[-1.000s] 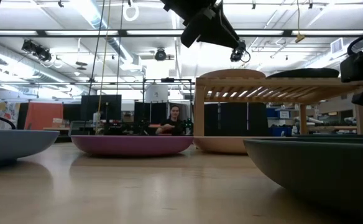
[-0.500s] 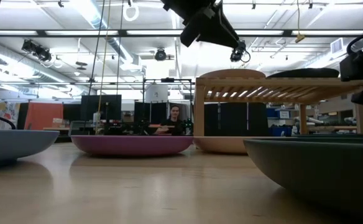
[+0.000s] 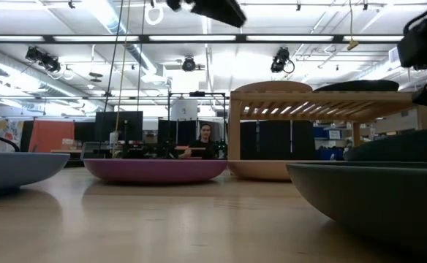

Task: Place and stack plates onto a shelf
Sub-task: Stack the dark blue plate on top of the black plate on the shelf

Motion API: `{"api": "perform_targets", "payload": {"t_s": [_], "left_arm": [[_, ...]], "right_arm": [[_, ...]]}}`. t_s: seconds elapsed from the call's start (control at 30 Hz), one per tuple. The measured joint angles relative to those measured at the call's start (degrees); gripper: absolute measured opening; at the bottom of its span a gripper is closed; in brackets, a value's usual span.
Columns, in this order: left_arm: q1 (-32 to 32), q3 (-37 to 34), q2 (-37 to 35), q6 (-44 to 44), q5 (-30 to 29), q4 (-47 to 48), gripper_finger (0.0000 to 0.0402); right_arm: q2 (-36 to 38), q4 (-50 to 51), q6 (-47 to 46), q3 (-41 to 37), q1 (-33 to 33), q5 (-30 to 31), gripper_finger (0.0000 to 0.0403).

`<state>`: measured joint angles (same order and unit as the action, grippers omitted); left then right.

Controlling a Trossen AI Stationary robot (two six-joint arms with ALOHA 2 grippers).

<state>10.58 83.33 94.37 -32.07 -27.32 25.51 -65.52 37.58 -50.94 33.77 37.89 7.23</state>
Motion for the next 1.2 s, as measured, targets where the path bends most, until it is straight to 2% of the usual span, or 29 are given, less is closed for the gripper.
{"api": "perform_targets", "payload": {"t_s": [0.27,0.4,0.57,0.87,1.0,1.2], "left_arm": [[-0.48,0.00,-6.05,16.34,0.77,19.29,0.0130],[-0.67,-1.14,-7.99,22.79,4.44,25.93,0.0130],[-0.67,-8.90,-9.75,25.35,7.64,22.67,0.0130],[-0.82,-21.82,-9.64,25.89,7.70,8.23,0.0130],[-0.82,-24.39,-9.64,25.90,7.68,2.57,0.0130],[-0.82,-25.07,-9.62,25.91,7.68,0.47,0.0130]], "right_arm": [[0.00,2.38,0.09,4.88,0.02,-2.66,0.0020],[0.00,4.32,0.09,7.76,0.02,-4.42,0.0020],[0.00,4.90,0.14,11.83,0.02,-6.47,0.0020],[0.00,7.16,3.06,20.18,0.00,-7.57,0.0020],[0.00,9.81,3.13,24.00,-0.03,-7.52,0.0020],[0.00,15.13,3.15,30.17,-0.72,-6.86,0.0020]]}}
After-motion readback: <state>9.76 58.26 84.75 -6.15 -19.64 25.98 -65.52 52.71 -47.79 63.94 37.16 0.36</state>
